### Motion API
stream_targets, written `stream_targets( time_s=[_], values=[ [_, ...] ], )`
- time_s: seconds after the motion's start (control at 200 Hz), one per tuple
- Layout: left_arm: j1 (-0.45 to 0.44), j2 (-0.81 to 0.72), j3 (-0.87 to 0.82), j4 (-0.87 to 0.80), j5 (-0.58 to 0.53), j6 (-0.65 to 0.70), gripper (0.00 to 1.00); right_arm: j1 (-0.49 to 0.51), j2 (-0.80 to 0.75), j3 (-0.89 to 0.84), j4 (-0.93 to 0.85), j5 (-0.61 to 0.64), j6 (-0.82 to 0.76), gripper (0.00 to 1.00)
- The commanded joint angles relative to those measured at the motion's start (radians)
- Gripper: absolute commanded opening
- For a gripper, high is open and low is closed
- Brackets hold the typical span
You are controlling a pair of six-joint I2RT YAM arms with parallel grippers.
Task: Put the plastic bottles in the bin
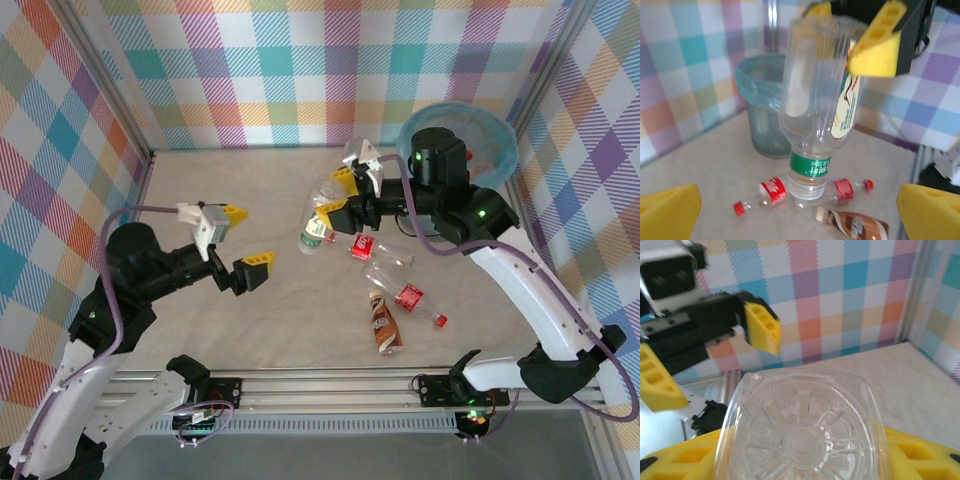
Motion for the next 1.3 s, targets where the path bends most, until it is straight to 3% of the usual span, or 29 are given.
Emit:
stream_targets(
  time_s=[0.0,0.23,0.385,0.595,0.805,1.295],
  values=[
    [-0.005,-0.023,-0.007,0.076,-0.119,-0.010,1.00,-0.010,-0.039,0.053,-0.029,0.193,-0.027,0.28],
    [-0.005,-0.009,0.007,0.018,-0.149,-0.025,1.00,-0.040,-0.032,0.091,-0.007,0.541,-0.085,0.29],
    [-0.005,0.006,0.000,0.015,-0.175,-0.078,1.00,-0.123,0.001,0.154,-0.004,0.684,-0.088,0.31],
    [-0.005,0.031,0.018,-0.029,-0.328,-0.174,1.00,-0.312,0.031,0.186,0.024,0.753,-0.075,0.30],
    [-0.005,0.024,-0.021,-0.021,-0.367,-0.193,1.00,-0.453,0.045,0.110,0.110,0.783,-0.105,0.29],
    [-0.005,0.105,-0.042,-0.094,-0.474,-0.259,1.00,-0.486,0.062,-0.053,0.156,0.797,-0.046,0.30]
  ],
)
